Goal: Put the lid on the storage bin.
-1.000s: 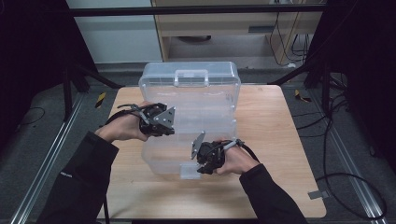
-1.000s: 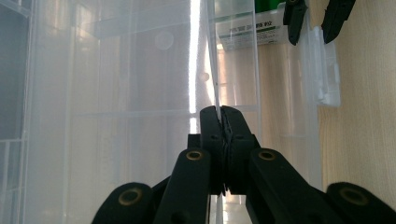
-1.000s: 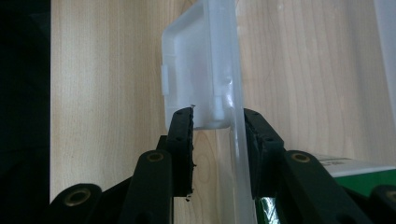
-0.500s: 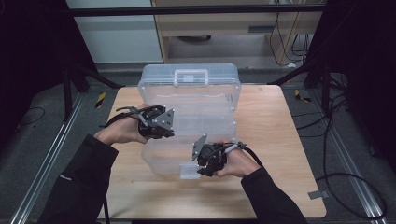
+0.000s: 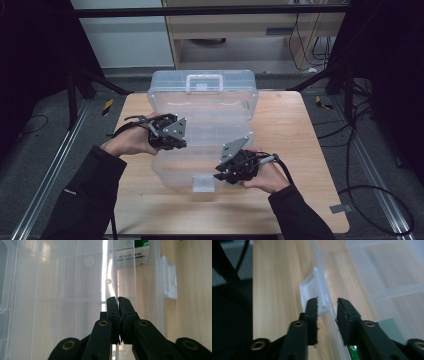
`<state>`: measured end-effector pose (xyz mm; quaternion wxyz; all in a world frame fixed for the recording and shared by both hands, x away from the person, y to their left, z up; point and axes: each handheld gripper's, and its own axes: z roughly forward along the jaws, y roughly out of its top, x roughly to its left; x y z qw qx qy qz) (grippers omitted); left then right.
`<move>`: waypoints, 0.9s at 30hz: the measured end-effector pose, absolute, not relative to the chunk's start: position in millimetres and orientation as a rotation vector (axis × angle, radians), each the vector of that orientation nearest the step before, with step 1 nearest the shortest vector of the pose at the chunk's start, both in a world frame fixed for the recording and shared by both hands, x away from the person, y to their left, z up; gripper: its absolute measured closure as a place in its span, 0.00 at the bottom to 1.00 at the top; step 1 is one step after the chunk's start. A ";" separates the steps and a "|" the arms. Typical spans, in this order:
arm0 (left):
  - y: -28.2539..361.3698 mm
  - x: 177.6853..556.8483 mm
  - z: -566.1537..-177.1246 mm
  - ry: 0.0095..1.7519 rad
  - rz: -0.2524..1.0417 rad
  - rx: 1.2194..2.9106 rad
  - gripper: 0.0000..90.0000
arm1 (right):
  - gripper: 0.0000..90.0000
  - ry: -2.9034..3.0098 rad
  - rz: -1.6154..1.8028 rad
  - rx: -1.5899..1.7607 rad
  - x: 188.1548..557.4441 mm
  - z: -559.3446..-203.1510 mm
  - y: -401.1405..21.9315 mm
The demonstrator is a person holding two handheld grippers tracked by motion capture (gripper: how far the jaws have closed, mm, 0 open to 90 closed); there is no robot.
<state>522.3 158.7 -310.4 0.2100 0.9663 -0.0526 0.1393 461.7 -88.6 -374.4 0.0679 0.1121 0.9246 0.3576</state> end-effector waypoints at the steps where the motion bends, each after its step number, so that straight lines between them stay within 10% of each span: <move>1: 158.8 522.3 -310.5 -0.145 0.386 2.686 0.97 | 0.87 2.769 1.096 0.351 460.1 -371.9 -92.1; 27: 156.2 521.1 -310.9 -0.145 0.387 2.700 0.96 | 1.00 2.292 1.435 0.843 475.9 -345.8 -174.6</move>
